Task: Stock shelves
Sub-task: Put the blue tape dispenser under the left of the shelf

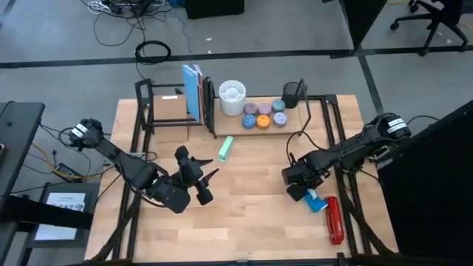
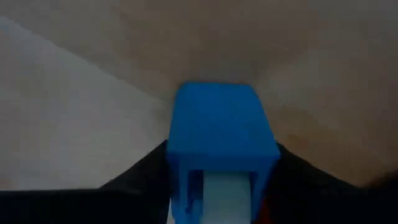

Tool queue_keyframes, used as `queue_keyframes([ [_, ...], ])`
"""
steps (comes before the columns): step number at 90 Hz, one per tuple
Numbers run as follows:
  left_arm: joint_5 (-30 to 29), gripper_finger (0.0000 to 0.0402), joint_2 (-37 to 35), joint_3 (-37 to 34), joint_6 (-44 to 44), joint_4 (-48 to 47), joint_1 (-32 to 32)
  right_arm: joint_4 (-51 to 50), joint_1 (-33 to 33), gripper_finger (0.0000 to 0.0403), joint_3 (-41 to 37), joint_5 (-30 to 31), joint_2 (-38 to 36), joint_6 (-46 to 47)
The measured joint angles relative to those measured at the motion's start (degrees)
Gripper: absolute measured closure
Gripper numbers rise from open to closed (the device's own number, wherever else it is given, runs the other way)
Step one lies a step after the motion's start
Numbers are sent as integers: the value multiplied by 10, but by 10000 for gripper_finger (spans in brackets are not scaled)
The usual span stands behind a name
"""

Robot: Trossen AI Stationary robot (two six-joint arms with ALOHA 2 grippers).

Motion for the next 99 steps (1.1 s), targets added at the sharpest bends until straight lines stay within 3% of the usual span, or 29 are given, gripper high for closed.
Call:
queue_keyframes([
  [21, 0, 259, 0, 0, 0, 0, 0, 231, -75, 238, 18, 95, 16, 31],
  [45, 0, 259, 0, 0, 0, 0, 0, 489, -173, 238, 27, 159, 126, -17],
  [67, 0, 259, 0, 0, 0, 2, 0, 506, -198, 238, 101, 247, 184, -53],
  [90, 0, 259, 0, 0, 0, 2, 0, 497, -205, 238, 131, 287, 205, -41],
  [99, 0, 259, 0, 0, 0, 2, 0, 489, -205, 201, 131, 301, 205, -32],
])
